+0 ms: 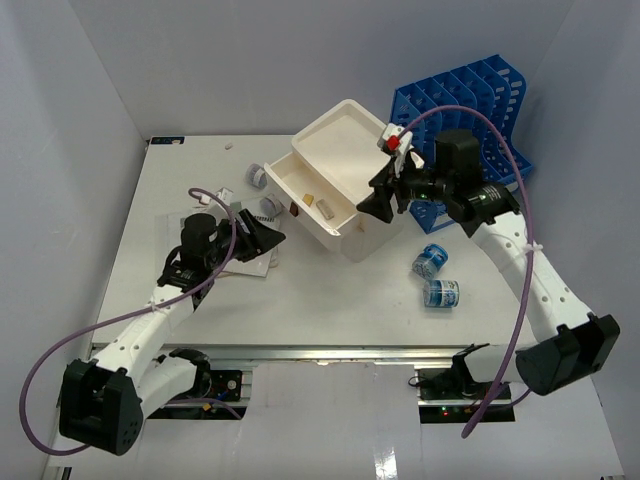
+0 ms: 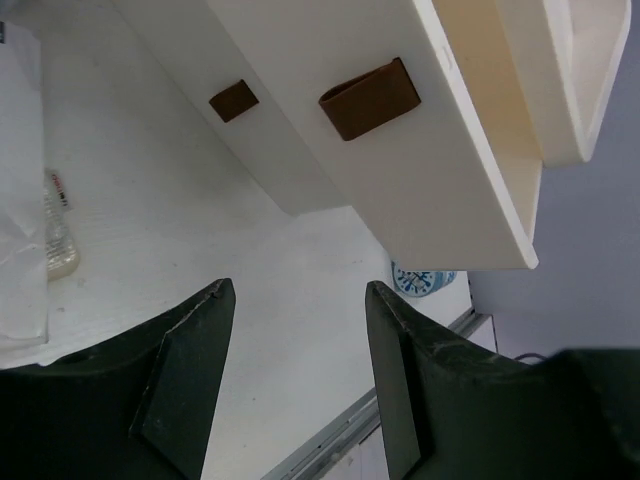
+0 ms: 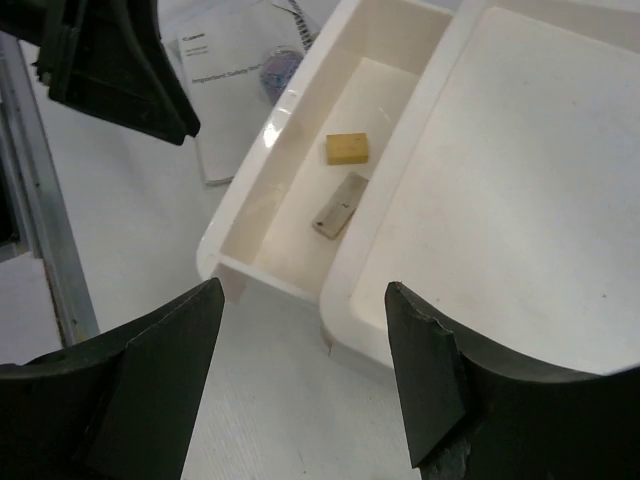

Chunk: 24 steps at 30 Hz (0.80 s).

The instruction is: Organize the desk

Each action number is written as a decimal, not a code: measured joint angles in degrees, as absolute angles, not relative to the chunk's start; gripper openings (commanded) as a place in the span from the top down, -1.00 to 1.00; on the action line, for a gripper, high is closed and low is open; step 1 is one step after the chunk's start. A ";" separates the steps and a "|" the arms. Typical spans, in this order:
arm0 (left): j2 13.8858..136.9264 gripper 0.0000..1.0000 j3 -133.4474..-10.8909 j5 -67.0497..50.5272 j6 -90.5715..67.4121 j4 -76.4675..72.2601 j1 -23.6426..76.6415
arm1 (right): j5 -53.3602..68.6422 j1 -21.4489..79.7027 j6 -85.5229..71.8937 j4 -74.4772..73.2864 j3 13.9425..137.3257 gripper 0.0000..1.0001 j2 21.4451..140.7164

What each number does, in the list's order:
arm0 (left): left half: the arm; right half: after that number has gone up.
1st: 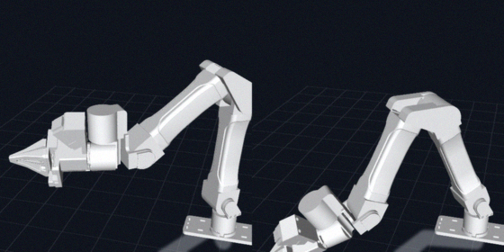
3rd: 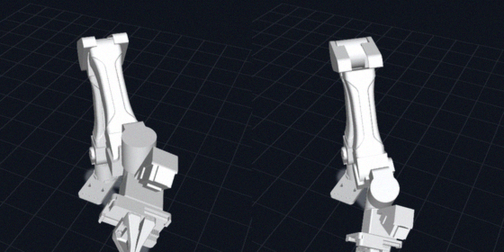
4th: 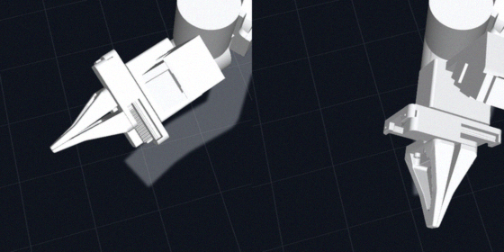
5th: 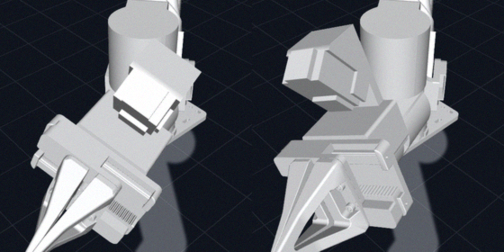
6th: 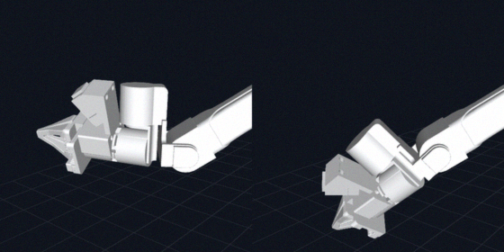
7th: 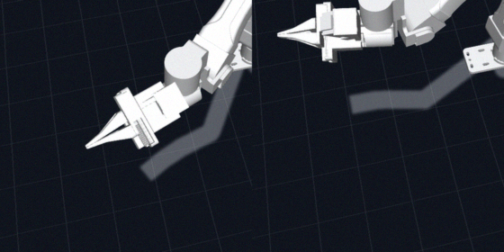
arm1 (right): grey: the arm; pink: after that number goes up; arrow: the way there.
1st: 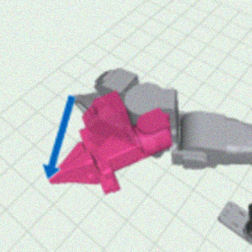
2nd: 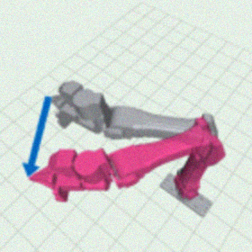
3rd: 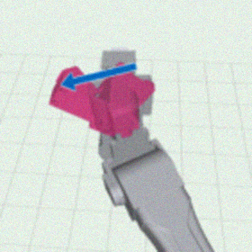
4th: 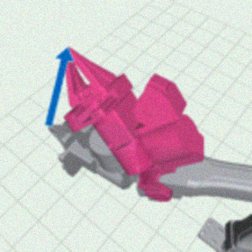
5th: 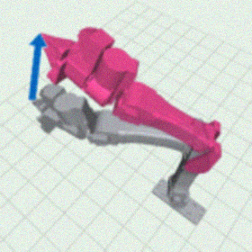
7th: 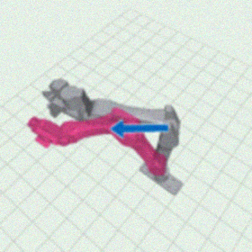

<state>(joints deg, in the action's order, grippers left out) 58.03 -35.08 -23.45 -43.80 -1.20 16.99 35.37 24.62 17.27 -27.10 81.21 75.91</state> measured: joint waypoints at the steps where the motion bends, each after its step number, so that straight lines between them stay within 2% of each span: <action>1: 59.04 -0.29 -35.11 -24.68 -44.04 -2.73 16.97 | 33.27 25.33 16.47 -27.05 82.40 -0.45 77.29; 10: 69.66 -0.27 -39.92 -31.73 -42.84 -9.31 16.97 | 18.32 32.67 12.68 -27.29 91.86 -0.39 91.25; 13: 72.20 -0.24 -42.07 -32.53 -42.10 -9.90 16.97 | 15.92 33.01 12.39 -27.32 92.33 -0.23 93.62; 16: 74.85 -0.21 -43.76 -32.95 -41.61 -10.99 16.97 | 14.82 32.99 12.22 -27.17 93.18 0.15 94.13; 18: 76.37 -0.19 -44.42 -33.33 -41.39 -11.51 16.97 | 15.13 32.97 11.83 -27.43 93.27 0.31 94.15; 24: 81.41 -0.15 -48.02 -34.56 -41.41 -12.36 16.98 | 15.76 33.38 11.21 -27.97 93.25 0.63 94.21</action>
